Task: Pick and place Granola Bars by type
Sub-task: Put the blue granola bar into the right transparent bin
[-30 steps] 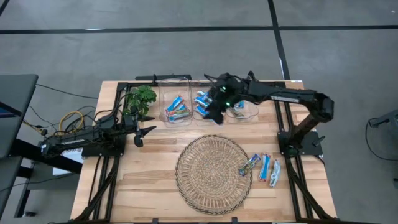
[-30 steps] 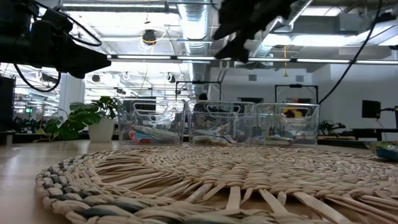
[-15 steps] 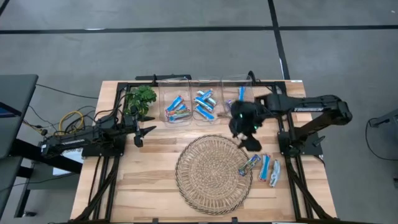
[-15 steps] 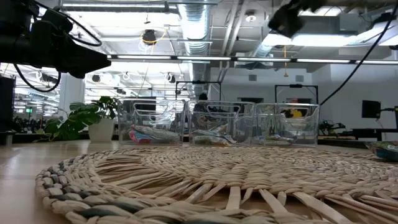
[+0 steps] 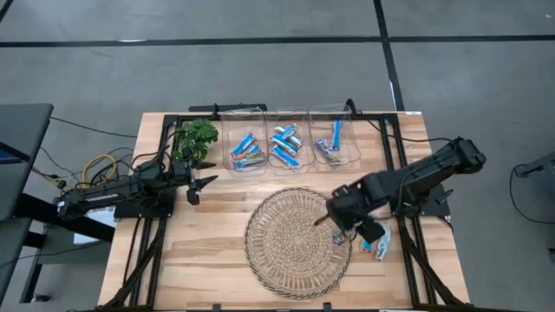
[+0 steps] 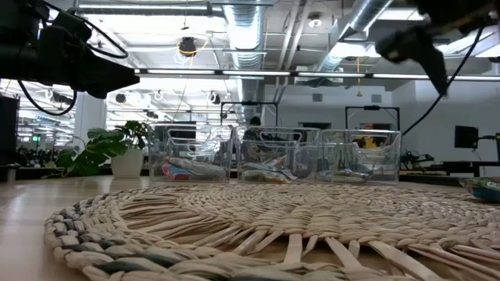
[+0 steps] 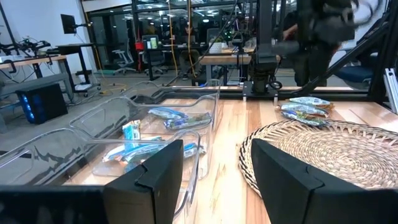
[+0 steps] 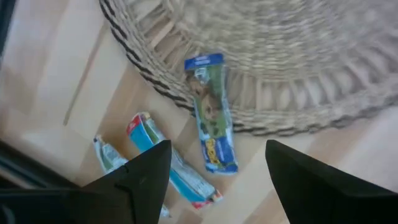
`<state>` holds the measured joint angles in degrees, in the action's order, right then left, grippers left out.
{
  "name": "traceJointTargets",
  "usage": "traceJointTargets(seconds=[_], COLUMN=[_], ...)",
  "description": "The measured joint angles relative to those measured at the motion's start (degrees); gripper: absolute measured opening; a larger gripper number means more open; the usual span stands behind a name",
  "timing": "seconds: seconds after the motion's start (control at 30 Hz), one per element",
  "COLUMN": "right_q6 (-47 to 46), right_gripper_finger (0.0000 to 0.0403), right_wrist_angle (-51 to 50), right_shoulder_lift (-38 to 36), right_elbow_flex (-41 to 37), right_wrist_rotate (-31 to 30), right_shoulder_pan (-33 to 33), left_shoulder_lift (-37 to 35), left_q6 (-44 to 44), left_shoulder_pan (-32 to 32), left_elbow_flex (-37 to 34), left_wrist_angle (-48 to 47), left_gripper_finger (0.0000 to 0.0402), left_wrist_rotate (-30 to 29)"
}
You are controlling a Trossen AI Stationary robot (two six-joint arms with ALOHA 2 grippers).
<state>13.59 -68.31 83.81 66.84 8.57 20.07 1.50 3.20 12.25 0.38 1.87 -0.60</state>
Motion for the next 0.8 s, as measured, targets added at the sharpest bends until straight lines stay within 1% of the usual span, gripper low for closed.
traceJointTargets(seconds=[0.1, 0.23, 0.33, 0.53, 0.67, 0.8], right_q6=[-2.0, -4.3, -4.6, -4.6, -4.6, -4.6], right_gripper_finger=[0.0253, 0.0253, 0.0253, 0.0253, 0.0253, 0.0253], right_wrist_angle=[2.5, 8.3, 11.1, 11.3, 11.6, 12.5], right_shoulder_lift=[1.8, 4.5, 6.5, 10.0, 10.3, 10.8], right_elbow_flex=[-3.9, -8.1, -10.0, -10.7, -10.7, -12.5], right_wrist_rotate=[-1.4, -3.8, -4.1, -4.0, -4.0, -4.0], right_shoulder_pan=[1.6, 2.5, 2.5, 3.4, 4.8, 6.0], left_shoulder_lift=[0.0, 0.0, 0.0, 0.0, 0.0, 0.0], left_q6=[0.0, 0.0, 0.0, 0.0, 0.0, 0.0], left_shoulder_pan=[0.0, 0.0, 0.0, 0.0, 0.0, 0.0], left_elbow_flex=[0.0, 0.0, 0.0, 0.0, 0.0, 0.0], left_wrist_angle=[0.0, 0.0, 0.0, 0.0, 0.0, 0.0], left_gripper_finger=[0.0183, 0.0183, 0.0183, 0.0183, 0.0183, 0.0183], left_wrist_rotate=[0.0, 0.0, 0.0, 0.0, 0.0, 0.0])
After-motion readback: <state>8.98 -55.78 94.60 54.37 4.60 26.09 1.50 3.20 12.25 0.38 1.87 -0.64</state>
